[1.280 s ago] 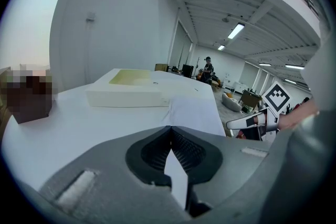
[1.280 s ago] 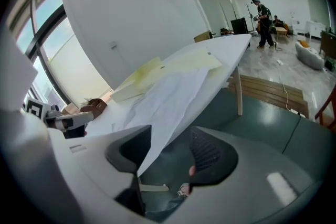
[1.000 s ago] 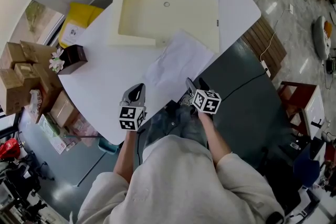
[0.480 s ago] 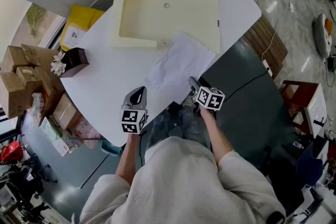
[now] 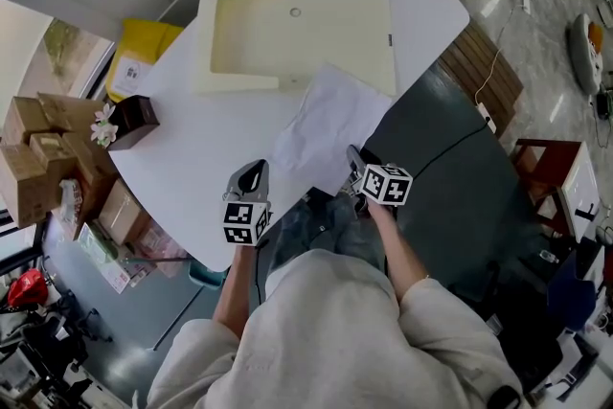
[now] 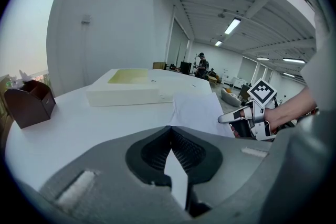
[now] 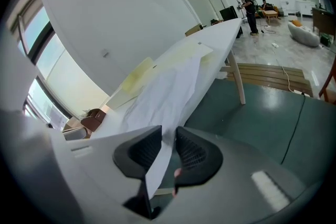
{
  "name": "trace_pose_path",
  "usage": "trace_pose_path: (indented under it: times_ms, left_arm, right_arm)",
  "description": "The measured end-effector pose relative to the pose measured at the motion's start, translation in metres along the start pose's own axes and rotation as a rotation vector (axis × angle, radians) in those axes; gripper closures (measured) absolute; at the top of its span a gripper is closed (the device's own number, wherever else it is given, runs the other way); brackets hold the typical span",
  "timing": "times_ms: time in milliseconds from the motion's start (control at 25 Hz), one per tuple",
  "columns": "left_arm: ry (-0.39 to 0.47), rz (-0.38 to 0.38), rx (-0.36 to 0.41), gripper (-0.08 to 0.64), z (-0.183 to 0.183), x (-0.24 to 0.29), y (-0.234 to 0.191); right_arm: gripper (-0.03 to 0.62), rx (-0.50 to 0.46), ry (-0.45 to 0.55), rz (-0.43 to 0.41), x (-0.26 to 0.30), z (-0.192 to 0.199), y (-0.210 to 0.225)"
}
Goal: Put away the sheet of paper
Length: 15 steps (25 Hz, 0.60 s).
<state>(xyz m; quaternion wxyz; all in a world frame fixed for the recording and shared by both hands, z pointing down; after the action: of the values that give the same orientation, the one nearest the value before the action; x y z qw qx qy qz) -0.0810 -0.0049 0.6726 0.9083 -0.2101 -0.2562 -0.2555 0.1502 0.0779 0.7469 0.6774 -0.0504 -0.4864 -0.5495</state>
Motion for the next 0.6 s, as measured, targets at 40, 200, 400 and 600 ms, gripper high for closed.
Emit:
trace_pose_path:
  times_ms: [40,200,400,600]
  left_arm:
    - [0.0,0.002,0.002,0.555,0.0,0.0,0.001]
    - [0.0,0.005,0.008,0.555,-0.003,0.002,0.004]
    - [0.013,0.007,0.016,0.555,-0.009,0.002,0.008]
    - [0.044,0.003,0.024,0.555,-0.024,0.0,0.01]
  right_arm:
    - [0.511,0.002,0.001,-0.003,-0.001,0.0,0.0]
    - [0.57,0.008,0.013,-0.003,-0.006,0.0,0.003]
    - [0.586,-0.018,0.055,-0.015,-0.019,-0.008,0.002]
    - [0.589,-0.123,0.128,-0.007,-0.036,-0.031,-0.006]
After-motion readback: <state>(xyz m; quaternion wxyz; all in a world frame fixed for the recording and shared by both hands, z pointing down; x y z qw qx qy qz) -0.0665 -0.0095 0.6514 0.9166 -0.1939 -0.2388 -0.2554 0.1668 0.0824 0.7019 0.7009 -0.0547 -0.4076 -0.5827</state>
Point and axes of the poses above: the fingertips, and each gripper's own axes: x forward along the fingers, y to its right, z out of its underside, the point moved 2 cm from there along -x, backward along the fingers, and after that the axes turned 6 degrees about z, right-handed, at the moved point
